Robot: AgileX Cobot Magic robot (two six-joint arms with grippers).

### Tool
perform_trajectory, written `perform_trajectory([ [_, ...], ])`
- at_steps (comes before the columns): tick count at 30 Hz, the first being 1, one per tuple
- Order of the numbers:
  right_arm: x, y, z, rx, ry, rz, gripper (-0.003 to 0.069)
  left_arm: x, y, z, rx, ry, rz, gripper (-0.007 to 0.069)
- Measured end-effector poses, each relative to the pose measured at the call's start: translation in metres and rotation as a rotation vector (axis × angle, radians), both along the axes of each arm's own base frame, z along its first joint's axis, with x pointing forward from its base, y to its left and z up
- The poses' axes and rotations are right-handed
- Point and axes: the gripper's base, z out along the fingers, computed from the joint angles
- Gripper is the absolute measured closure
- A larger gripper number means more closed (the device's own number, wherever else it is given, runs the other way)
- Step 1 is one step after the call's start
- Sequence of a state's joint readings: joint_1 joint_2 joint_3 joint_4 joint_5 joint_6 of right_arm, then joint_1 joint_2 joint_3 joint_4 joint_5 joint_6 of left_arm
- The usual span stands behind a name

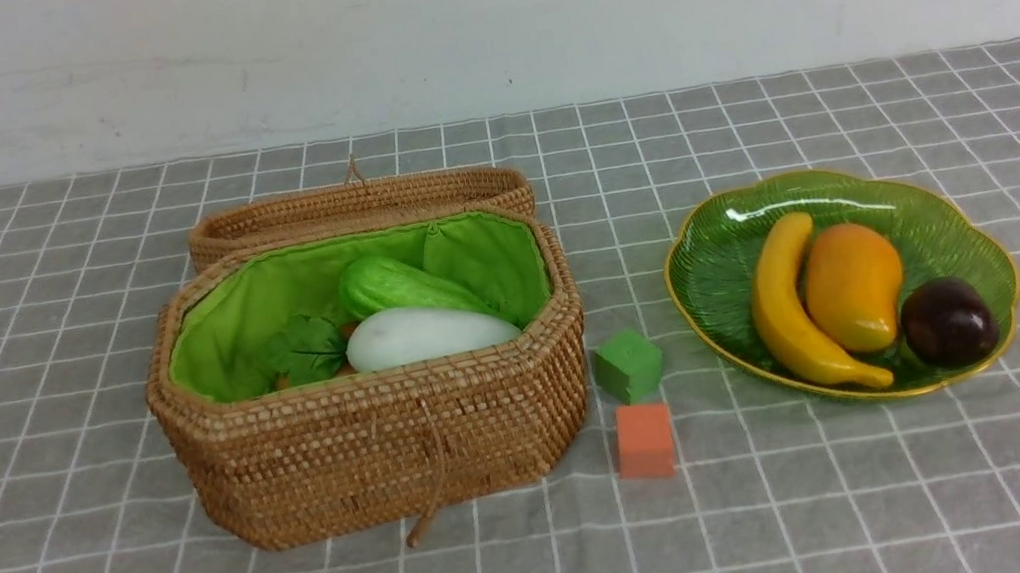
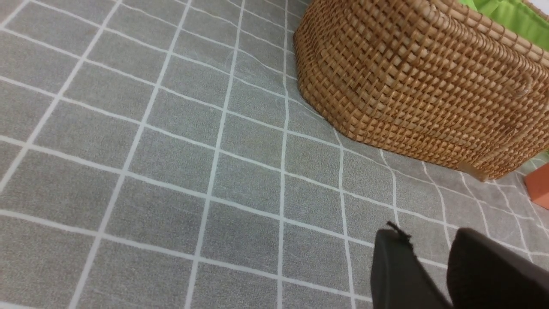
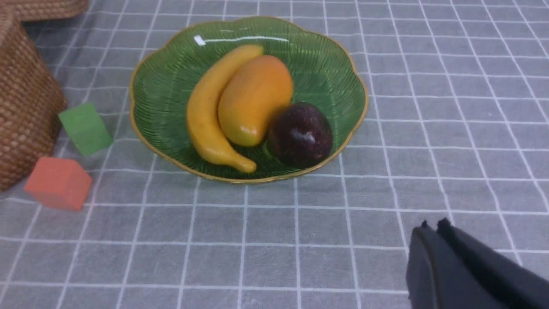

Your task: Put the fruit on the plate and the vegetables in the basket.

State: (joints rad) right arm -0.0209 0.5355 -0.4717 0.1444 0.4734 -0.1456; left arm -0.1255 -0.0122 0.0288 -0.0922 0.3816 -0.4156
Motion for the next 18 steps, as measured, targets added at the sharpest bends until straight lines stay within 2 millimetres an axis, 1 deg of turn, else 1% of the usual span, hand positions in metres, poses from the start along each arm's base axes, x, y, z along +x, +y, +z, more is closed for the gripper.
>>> perform_trajectory([
  [3, -0.009, 0.008, -0.008, 0.006, -0.014, 0.078, 0.0676, 0.0, 0.0, 0.0, 0.0, 0.0, 0.0, 0.0438],
  [8, -0.012, 0.016, -0.015, 0.007, -0.006, 0.157, 0.0674, 0.0, 0.0, 0.0, 0.0, 0.0, 0.0, 0.043],
  [12, -0.013, 0.017, -0.019, 0.006, 0.01, 0.168, 0.0672, 0.0, 0.0, 0.0, 0.0, 0.0, 0.0, 0.0426],
  [18, -0.015, 0.016, -0.02, 0.008, 0.008, 0.164, 0.0666, 0.0, 0.0, 0.0, 0.0, 0.0, 0.0, 0.0425],
])
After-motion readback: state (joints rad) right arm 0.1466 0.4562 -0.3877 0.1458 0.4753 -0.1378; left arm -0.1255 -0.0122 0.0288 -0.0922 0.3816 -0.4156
